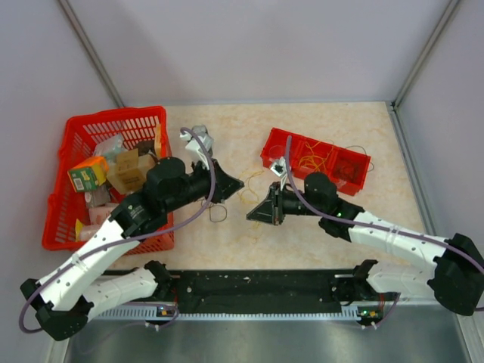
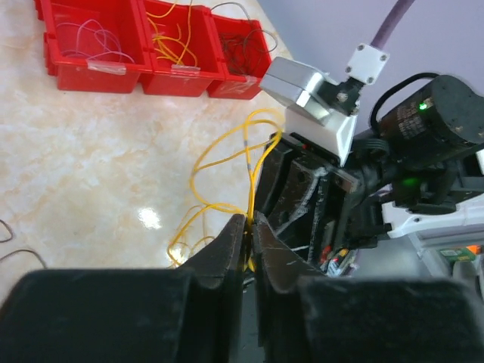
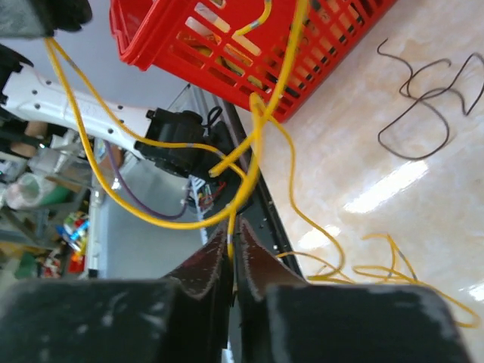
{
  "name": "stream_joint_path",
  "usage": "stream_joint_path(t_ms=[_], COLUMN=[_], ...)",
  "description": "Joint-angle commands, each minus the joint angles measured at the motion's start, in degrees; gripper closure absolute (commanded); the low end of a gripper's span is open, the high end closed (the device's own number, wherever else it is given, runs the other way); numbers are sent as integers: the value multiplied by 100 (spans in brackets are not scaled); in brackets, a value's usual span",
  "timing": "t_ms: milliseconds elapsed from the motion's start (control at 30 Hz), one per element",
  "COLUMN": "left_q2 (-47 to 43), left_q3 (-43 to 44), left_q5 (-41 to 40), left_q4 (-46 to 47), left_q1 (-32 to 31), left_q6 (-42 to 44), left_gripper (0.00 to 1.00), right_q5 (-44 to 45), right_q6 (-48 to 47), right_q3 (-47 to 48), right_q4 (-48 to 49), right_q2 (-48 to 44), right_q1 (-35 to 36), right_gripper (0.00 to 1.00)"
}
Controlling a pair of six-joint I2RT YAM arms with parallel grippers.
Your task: Untangle the cables
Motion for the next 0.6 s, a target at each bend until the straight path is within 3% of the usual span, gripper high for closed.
stream_joint_path(t_ms=[0,33,100,133,267,433,567], left_q2=[328,434,505,470,172,127,118], left_q3=[303,365,340,217,-599,-1294,-1787], left_q5=[-253,-341,-553,-370,746,1564,1933], left_q4=[-71,-247,-459,-390,575,1296,1780], left_q1=[17,34,78,165,500,535,535], left_q6=[279,367,324,306,-9,-432,-801], left_gripper=[67,47,24,19,16,30,27], right_q5=[312,471,639,674,788,859,780], right_q6=[58,23,-21,-65,-241,-329,-320], right_q3=[116,116,133,159,414,695,941], right_q4=[-83,-285,-603,-734,-1262,-1395,-1325], right_q2=[-232,-355,-723,-865,-1173,-1314,-1411], right_q1=[137,128,128,128,128,128,128], right_gripper=[100,100,100,100,100,100,100])
